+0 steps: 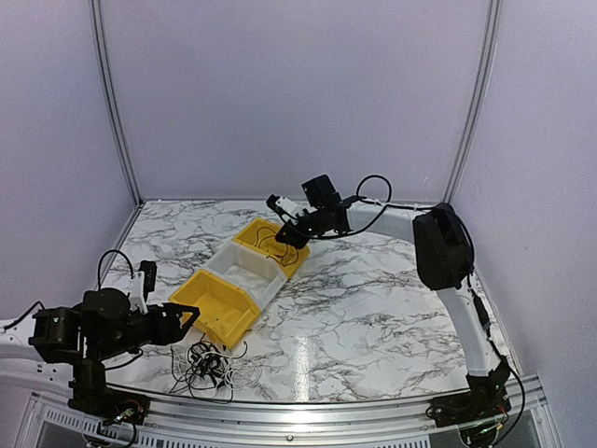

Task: Untangle the cables

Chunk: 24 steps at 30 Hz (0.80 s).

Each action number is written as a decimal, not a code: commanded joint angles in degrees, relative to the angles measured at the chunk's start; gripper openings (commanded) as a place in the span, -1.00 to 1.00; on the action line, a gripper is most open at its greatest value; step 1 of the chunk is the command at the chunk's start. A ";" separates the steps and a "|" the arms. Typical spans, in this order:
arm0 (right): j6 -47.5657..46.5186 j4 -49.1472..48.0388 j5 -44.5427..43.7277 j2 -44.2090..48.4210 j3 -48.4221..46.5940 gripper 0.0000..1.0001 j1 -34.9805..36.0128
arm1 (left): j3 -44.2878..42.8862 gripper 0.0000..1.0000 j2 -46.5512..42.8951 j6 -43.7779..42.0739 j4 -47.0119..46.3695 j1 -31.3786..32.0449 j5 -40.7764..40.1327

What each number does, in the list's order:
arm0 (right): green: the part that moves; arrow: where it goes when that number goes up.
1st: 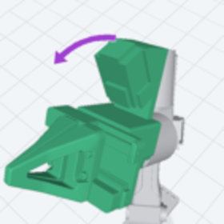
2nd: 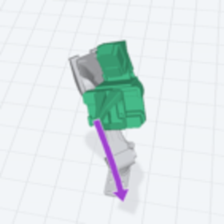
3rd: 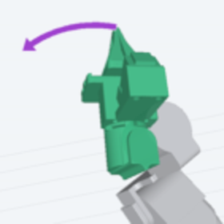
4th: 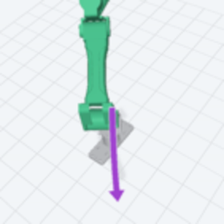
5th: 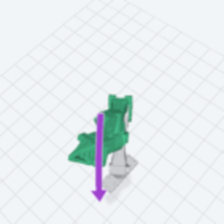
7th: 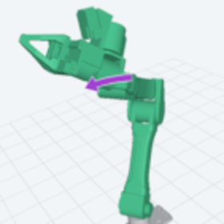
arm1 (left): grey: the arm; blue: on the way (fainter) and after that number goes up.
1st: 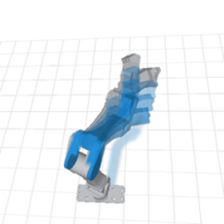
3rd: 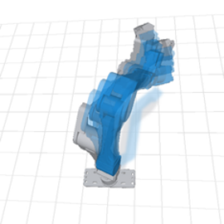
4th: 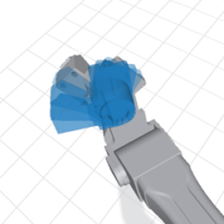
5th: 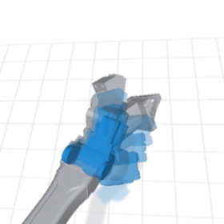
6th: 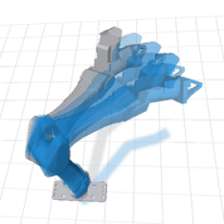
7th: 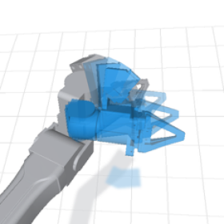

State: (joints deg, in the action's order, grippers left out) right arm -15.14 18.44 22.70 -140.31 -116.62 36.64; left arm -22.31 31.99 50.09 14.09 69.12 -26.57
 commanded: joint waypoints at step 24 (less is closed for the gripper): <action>-23.27 14.98 -1.41 14.28 10.29 -0.07 6.53 | -0.72 0.31 0.78 -2.11 0.24 0.31 -1.94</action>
State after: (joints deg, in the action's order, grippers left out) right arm -37.56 32.58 24.05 -124.36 -104.51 41.91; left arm -22.31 32.40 48.42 14.09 69.12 -28.16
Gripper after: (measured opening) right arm 0.463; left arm 0.656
